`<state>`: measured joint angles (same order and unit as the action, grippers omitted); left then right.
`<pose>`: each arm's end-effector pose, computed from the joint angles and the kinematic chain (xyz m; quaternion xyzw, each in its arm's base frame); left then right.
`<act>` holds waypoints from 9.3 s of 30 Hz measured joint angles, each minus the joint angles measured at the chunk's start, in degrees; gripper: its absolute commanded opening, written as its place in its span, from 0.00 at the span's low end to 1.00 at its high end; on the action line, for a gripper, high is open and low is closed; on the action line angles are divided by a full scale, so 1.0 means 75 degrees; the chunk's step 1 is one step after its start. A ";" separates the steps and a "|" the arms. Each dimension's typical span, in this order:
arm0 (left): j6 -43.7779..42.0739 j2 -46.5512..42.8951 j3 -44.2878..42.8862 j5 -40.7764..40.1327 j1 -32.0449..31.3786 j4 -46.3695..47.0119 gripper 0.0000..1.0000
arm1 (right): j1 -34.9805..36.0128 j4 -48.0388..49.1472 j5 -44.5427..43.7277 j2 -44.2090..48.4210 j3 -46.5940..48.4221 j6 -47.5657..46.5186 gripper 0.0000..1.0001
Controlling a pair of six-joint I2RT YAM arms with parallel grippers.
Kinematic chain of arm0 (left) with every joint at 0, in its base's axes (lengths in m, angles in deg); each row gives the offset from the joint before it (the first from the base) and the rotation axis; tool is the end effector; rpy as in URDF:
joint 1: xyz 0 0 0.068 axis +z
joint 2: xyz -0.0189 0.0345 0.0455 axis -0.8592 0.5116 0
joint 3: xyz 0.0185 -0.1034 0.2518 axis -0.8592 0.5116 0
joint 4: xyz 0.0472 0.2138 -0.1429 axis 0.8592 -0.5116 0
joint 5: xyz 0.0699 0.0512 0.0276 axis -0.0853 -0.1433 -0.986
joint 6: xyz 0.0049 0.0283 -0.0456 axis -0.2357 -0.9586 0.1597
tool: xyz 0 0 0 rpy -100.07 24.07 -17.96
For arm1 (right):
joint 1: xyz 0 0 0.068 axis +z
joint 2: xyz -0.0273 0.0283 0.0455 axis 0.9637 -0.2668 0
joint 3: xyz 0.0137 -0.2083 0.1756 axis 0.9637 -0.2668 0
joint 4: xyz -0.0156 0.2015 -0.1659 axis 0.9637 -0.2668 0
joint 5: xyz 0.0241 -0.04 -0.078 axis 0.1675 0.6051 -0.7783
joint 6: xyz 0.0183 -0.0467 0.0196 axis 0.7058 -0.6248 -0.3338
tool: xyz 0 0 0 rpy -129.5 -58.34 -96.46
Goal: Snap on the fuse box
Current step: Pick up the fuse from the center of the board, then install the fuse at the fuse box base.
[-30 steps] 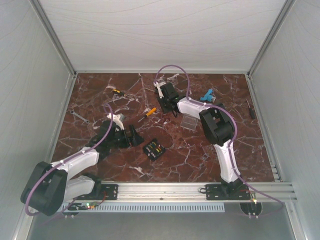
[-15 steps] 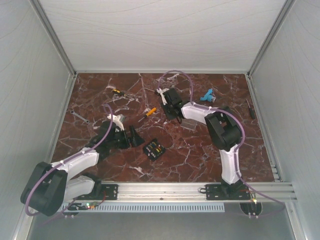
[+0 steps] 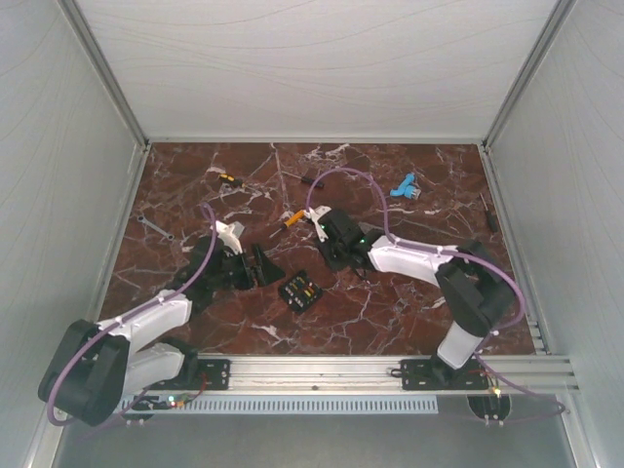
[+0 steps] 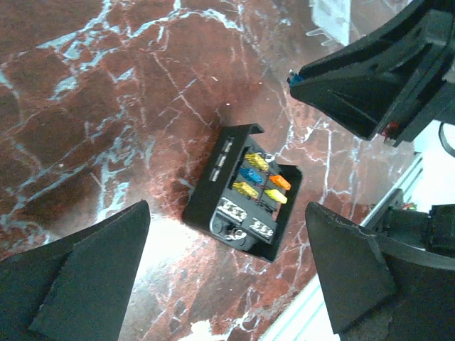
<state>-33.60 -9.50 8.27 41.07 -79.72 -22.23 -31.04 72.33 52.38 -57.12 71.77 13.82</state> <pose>0.1847 -0.0846 0.1562 -0.0020 0.8555 -0.3869 0.3441 0.2566 0.2387 0.1733 -0.2998 0.9019 0.0845 0.2993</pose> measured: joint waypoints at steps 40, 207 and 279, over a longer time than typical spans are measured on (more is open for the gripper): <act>0.3258 0.1734 -0.0248 0.1326 -0.0740 0.3579 0.31 | 0.1250 0.2655 0.1565 0.2862 -0.2031 -0.0472 0.17; 0.0740 0.2731 0.0012 0.2063 0.0376 0.1629 0.33 | 0.2025 -0.3354 0.1020 -0.0892 0.2433 0.0638 0.00; 0.1180 0.3308 0.0029 0.2757 0.0527 0.2425 0.36 | 0.2419 -0.3873 -0.0157 -0.1492 0.2973 0.0723 0.21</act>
<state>-24.75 15.30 8.49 61.75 -75.77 -4.04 -12.90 43.28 51.20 -68.32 94.07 19.24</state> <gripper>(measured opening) 0.361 0.195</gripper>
